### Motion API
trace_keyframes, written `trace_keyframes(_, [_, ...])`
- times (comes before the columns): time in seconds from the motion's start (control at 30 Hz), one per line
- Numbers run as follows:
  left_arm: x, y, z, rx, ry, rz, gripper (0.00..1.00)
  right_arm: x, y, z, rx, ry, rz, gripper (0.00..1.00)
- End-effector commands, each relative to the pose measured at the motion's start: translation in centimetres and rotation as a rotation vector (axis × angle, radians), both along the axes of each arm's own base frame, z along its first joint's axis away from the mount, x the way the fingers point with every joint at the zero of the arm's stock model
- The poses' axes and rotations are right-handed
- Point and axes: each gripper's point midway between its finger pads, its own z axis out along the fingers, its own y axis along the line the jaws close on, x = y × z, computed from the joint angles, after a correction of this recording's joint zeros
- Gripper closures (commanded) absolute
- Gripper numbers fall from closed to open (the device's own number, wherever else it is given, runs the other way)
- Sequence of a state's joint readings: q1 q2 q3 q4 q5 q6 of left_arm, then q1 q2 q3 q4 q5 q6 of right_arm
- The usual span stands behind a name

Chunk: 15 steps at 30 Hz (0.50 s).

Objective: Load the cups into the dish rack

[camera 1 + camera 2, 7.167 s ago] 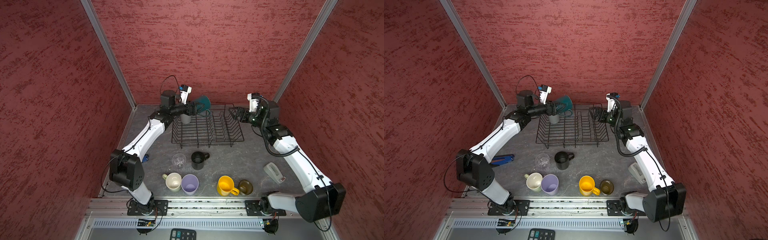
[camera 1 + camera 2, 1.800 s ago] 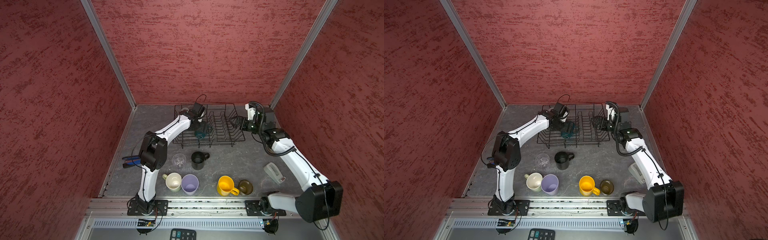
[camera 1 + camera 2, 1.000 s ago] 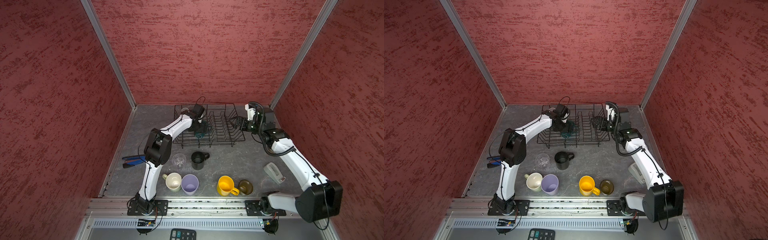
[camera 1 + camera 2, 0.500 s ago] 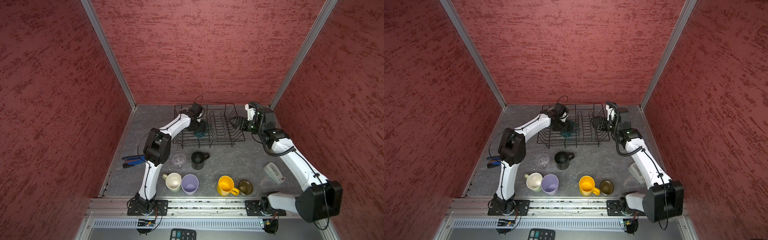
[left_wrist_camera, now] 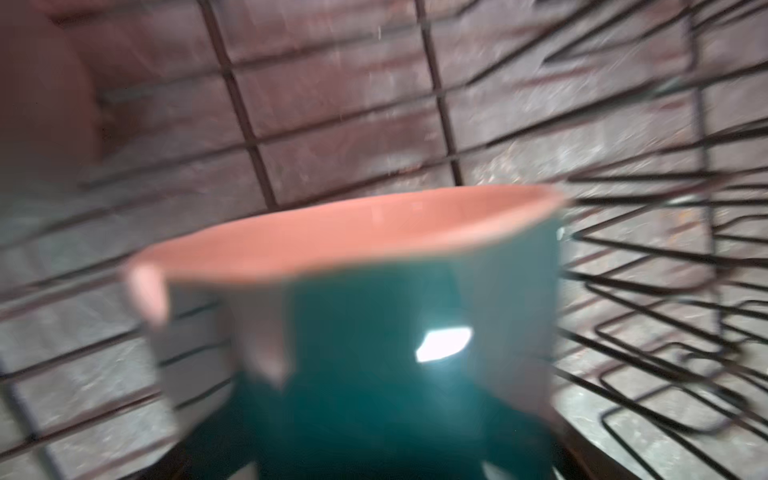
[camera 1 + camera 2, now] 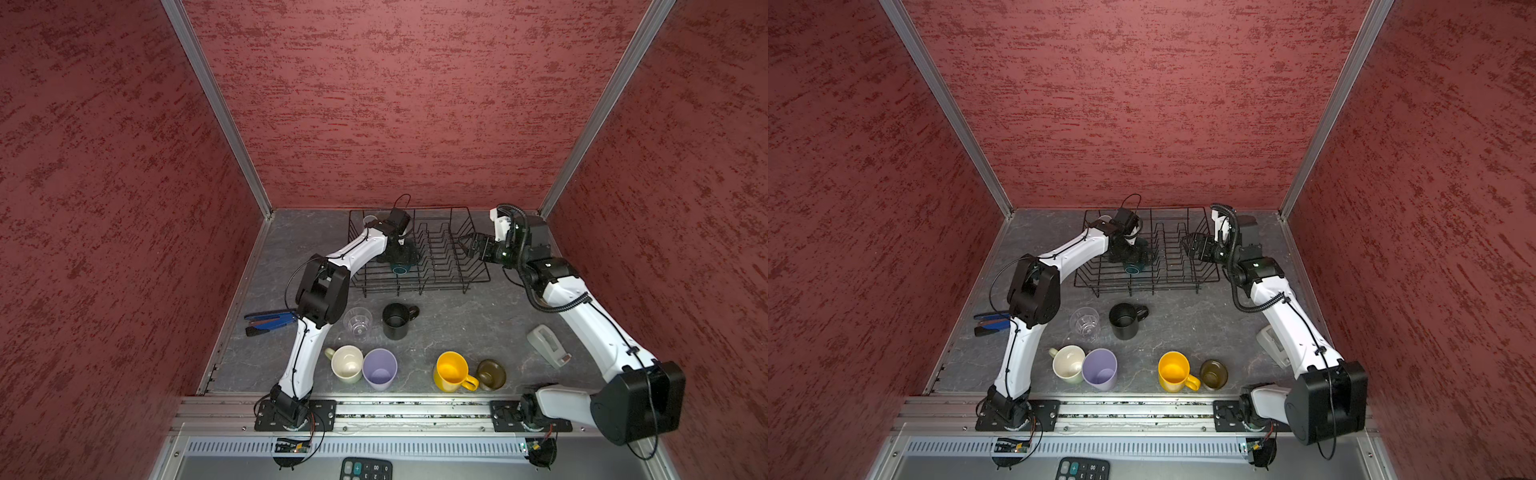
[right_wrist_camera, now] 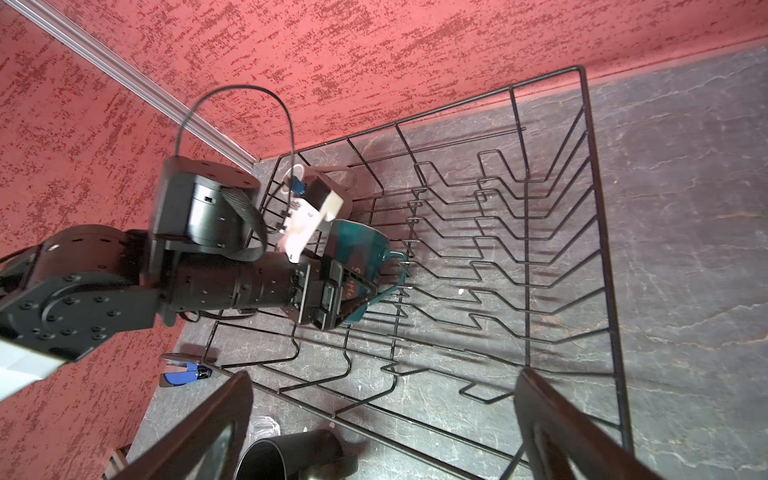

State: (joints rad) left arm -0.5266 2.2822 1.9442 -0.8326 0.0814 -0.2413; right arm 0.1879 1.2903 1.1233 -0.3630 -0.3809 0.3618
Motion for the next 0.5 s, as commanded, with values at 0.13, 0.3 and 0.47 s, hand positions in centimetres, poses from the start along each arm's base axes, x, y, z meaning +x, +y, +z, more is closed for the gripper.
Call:
trace_keyframes(0.13, [-0.1, 0.0, -0.8, 0.023, 0.012, 0.011, 0.21, 0.2, -0.2, 0.2, -0.003, -0.021, -0.004, 0.01])
trace_keyframes(0.3, [0.1, -0.1, 0.9, -0.006, -0.017, 0.016, 0.39, 0.3, -0.2, 0.3, -0.004, -0.023, -0.005, 0.01])
trace_keyframes(0.47, [0.1, -0.1, 3.6, -0.049, -0.059, 0.020, 0.61, 0.4, -0.2, 0.4, -0.002, -0.025, -0.004, 0.01])
